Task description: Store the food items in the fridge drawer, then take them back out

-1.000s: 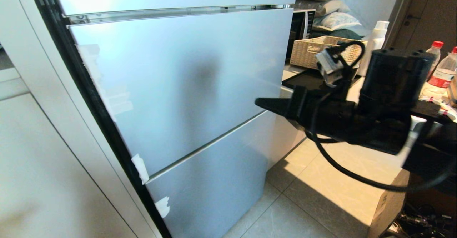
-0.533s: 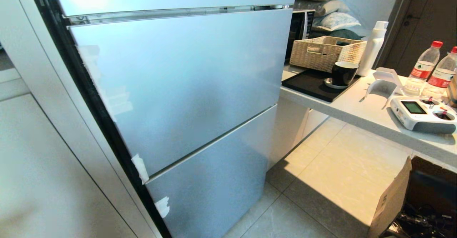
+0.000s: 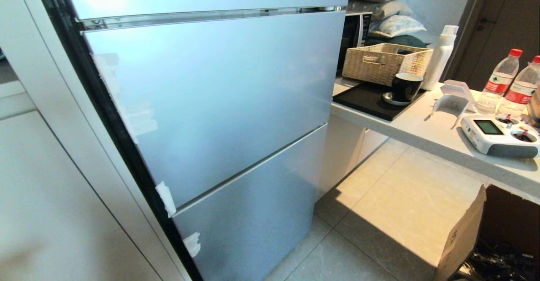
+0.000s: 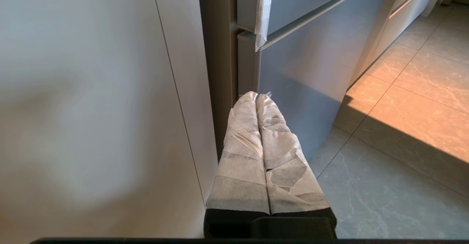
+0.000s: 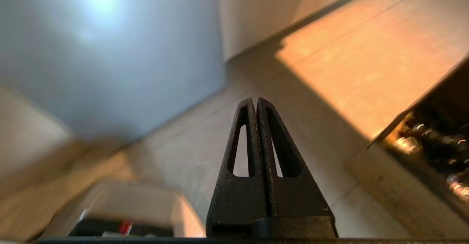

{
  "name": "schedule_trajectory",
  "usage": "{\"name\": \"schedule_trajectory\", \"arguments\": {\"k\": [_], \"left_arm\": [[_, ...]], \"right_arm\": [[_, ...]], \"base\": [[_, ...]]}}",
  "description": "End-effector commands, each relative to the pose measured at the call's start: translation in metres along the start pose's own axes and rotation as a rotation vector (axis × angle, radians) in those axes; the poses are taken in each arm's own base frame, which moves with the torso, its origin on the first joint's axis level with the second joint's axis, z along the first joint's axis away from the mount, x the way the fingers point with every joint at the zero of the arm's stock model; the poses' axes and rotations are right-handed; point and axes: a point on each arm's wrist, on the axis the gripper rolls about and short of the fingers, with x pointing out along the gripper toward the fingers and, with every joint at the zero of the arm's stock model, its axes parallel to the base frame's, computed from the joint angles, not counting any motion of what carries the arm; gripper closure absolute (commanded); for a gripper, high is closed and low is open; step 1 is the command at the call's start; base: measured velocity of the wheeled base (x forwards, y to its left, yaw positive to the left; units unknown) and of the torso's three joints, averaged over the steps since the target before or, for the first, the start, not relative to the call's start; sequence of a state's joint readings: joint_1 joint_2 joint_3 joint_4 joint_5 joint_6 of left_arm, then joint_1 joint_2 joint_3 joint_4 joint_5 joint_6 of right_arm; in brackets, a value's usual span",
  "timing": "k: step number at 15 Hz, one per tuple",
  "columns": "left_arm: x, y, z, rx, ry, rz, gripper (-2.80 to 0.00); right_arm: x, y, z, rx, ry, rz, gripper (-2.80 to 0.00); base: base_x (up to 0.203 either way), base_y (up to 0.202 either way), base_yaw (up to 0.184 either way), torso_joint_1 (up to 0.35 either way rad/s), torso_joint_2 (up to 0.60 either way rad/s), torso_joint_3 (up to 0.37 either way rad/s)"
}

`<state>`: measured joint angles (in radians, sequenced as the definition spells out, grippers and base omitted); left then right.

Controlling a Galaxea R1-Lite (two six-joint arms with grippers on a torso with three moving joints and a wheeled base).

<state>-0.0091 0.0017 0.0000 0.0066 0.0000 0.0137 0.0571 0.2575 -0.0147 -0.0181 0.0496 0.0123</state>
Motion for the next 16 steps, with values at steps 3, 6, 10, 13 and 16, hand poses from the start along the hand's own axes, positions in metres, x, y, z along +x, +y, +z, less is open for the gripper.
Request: {"name": "schedule_trajectory", "arguments": {"k": [3,6,10,13,16], "left_arm": [[0.0001,0.0000,0.0001,-0.006,0.001,0.000,0.00],[0.0001,0.0000,0.0001,-0.006,0.001,0.000,0.00],[0.0001,0.0000,0.0001,-0.006,0.001,0.000,0.00],[0.0001,0.0000,0.0001,-0.006,0.001,0.000,0.00],[0.0001,0.0000,0.0001,-0.006,0.001,0.000,0.00]], "right_arm": [[-0.0197,0.0017,-0.0089,-0.009,-0.275,-0.045,0.00],[-0.0186,0.0006,-0.0096,-0.044,-0.263,-0.108,0.00],[-0.0182,0.0006,-0.0108,-0.046,-0.250,-0.106,0.00],[-0.0179,0.0006,-0.0126,-0.012,-0.235,-0.103,0.00],[-0.0178,0.0006,-0.0127,-0.014,-0.234,-0.103,0.00]], "base": [[0.000,0.000,0.000,0.000,0.00,0.000],[0.000,0.000,0.000,0.000,0.00,0.000],[0.000,0.000,0.000,0.000,0.00,0.000],[0.000,0.000,0.000,0.000,0.00,0.000],[0.000,0.000,0.000,0.000,0.00,0.000]]}}
